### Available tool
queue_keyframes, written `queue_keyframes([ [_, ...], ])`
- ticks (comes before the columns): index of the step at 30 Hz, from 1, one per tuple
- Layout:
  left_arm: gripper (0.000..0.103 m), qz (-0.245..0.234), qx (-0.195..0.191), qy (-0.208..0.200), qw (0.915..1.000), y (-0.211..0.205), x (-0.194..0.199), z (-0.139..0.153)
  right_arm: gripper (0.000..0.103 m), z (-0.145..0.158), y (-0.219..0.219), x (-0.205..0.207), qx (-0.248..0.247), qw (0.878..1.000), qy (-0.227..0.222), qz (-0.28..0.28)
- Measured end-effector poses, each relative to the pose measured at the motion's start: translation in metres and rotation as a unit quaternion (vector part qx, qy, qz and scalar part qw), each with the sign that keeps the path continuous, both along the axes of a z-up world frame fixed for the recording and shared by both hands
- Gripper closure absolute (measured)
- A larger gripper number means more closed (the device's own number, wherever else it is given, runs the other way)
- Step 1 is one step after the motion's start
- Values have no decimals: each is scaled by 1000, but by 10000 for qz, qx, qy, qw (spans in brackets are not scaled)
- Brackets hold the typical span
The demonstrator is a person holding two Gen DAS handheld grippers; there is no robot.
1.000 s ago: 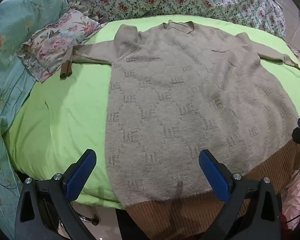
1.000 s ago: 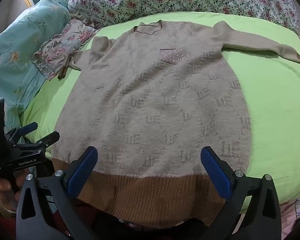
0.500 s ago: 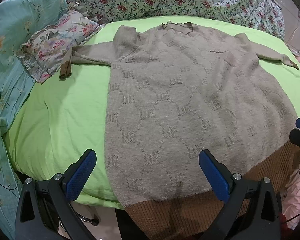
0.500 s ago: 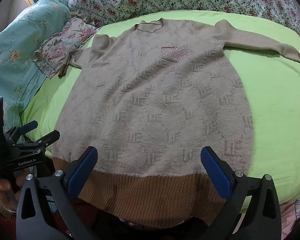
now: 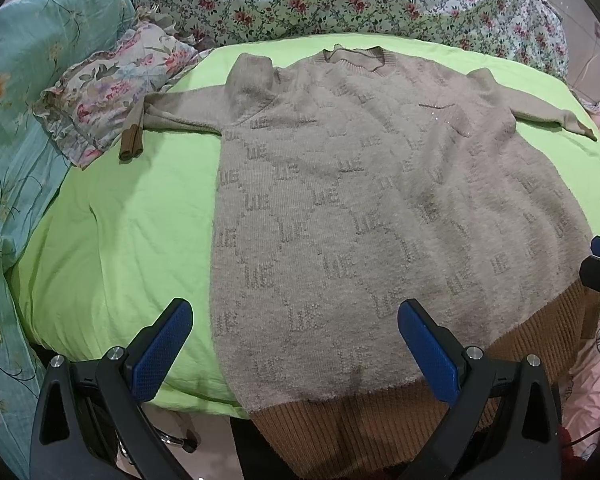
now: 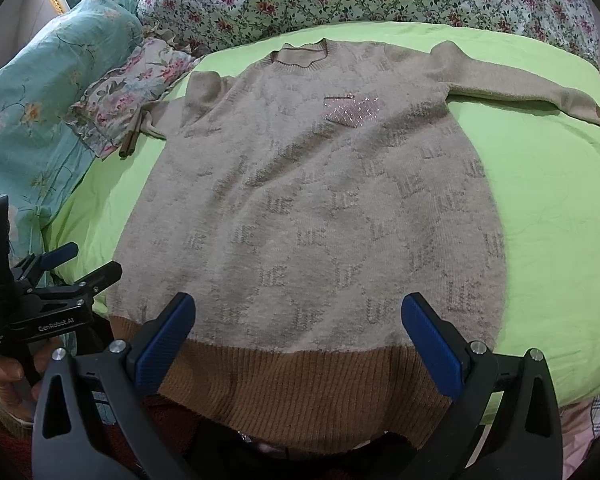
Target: Fold small clothes
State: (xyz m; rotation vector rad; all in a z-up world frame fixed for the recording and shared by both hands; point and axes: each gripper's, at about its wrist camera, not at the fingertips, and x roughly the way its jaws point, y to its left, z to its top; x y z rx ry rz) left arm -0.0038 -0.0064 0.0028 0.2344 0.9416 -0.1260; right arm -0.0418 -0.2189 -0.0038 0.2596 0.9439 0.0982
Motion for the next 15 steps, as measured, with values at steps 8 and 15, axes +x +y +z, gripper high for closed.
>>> queue_keyframes([
  [8,0,-8,-17,33,10000,-1,0,2,0,1,-1,0,-76,10000,-38,-22],
  [15,0,-44,24,-87,9999,0,6,0,0,1,-1,1,-74,10000,-36,-20],
])
